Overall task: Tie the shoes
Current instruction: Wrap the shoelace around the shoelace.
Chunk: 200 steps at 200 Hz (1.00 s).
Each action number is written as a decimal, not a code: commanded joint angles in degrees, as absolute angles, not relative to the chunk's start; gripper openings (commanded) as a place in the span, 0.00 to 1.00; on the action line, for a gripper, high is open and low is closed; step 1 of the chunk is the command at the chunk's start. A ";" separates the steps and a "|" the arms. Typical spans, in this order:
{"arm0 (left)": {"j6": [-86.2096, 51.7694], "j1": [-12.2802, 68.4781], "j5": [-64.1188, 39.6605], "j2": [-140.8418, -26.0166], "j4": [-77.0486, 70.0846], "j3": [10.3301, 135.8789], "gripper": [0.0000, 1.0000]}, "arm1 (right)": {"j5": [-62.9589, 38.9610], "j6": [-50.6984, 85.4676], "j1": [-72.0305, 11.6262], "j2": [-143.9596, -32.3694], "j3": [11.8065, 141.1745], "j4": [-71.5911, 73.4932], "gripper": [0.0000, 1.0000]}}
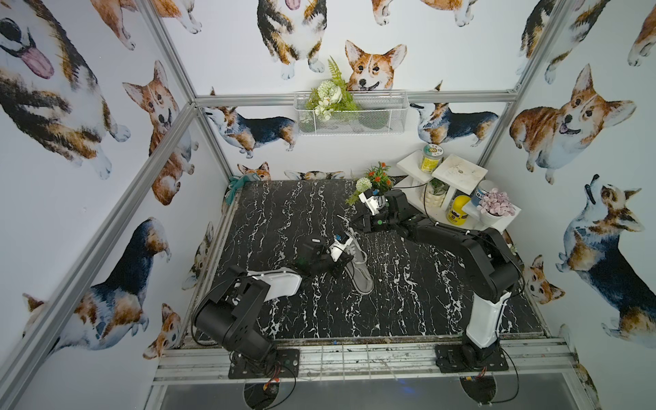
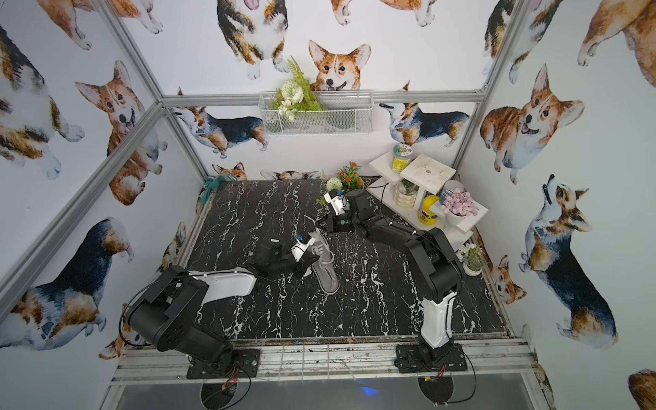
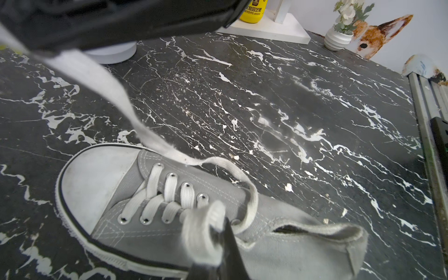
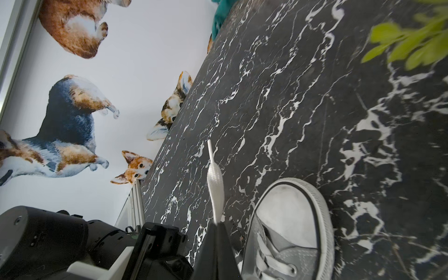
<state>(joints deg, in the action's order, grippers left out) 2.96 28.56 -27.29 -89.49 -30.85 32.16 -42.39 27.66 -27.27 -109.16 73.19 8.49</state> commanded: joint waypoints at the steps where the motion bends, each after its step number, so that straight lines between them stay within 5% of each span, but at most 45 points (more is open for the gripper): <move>1: 4.10 28.48 -28.30 -89.06 -32.95 31.73 0.00 | -47.45 26.89 -28.58 -111.75 76.64 4.58 0.00; 129: 4.41 28.47 -29.40 -88.93 -32.59 31.52 0.00 | -53.19 21.56 -32.79 -118.80 78.97 -7.30 0.02; 200: 4.33 28.39 -29.31 -88.74 -31.82 31.64 0.00 | -52.17 21.57 -32.39 -118.16 78.92 -7.88 0.34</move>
